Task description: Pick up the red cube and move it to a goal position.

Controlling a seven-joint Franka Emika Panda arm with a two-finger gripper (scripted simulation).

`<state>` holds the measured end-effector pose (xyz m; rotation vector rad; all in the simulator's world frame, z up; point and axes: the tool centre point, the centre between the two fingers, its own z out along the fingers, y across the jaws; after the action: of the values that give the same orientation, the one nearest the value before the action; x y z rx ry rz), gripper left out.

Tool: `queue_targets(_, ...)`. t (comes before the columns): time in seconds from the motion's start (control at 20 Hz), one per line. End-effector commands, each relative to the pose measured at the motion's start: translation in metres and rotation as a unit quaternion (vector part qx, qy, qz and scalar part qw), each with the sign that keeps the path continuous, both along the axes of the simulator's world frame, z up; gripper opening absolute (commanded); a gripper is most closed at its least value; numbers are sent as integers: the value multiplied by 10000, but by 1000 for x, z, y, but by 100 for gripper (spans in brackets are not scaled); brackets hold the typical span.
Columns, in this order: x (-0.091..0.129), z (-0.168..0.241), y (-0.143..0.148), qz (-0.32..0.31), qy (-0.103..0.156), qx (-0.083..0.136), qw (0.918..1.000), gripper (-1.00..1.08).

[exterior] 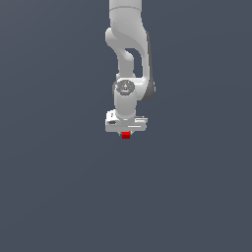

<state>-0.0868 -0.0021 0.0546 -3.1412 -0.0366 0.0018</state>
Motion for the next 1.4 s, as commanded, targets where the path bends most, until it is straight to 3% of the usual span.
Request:
queue_targets(0.0,5,16,0,0,-6,0,10000,-100)
queue_targets(1.35,89,264,8,0,-6,0,10000,-100)
